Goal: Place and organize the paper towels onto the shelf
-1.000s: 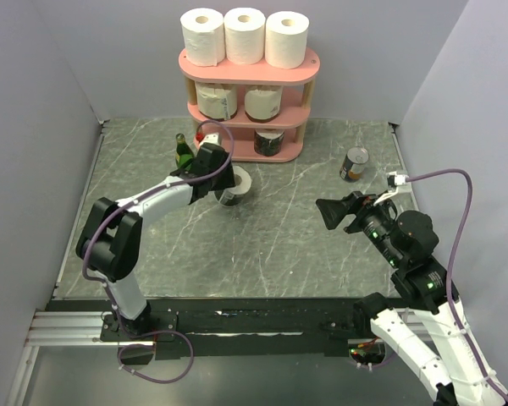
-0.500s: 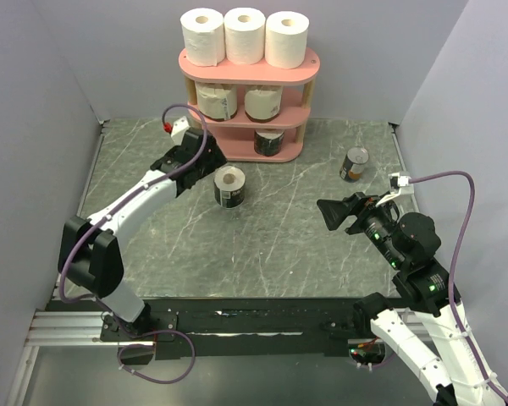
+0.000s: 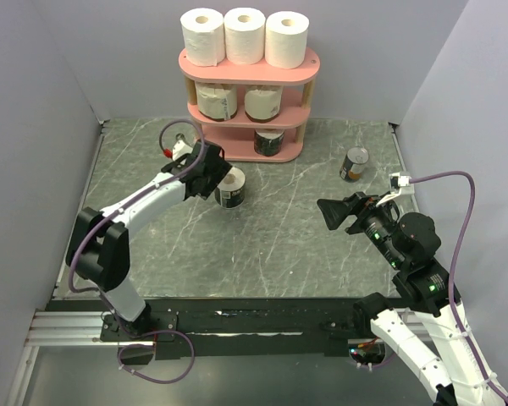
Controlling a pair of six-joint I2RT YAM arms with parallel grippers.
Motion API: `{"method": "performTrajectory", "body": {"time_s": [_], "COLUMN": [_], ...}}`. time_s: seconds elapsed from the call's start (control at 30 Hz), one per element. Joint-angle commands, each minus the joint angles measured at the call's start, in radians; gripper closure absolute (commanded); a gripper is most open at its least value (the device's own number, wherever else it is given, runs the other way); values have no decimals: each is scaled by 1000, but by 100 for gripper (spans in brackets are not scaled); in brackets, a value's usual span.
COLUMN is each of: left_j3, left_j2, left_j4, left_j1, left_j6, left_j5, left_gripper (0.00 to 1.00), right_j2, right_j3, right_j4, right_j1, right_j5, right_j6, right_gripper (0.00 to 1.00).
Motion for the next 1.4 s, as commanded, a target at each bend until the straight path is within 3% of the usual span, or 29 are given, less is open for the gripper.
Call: {"method": "performTrajectory", "body": {"time_s": [0.0, 0.43, 0.77, 1.1, 1.37], "left_j3": [21, 43, 82, 205, 336], "left_j2": [35, 106, 126, 179, 267], "left_j4": [-7, -29, -20, 36, 14], "left_j1": [-18, -19, -18, 16, 39], "left_j6": [-121, -189, -190, -192, -157], "left_j5": [36, 15, 0, -89, -160], "left_gripper": [20, 34, 63, 67, 64], "right_j2": [-31, -30, -31, -16, -14], "right_j3": [24, 19, 19, 27, 39], "right_j4": [28, 31, 31, 28, 34], "right_j1": [2, 2, 2, 2, 2], "right_j5": [16, 23, 27, 38, 58], "right_j6": [-10, -23, -27, -49, -78], "right_gripper": [0, 0, 0, 0, 0]}}
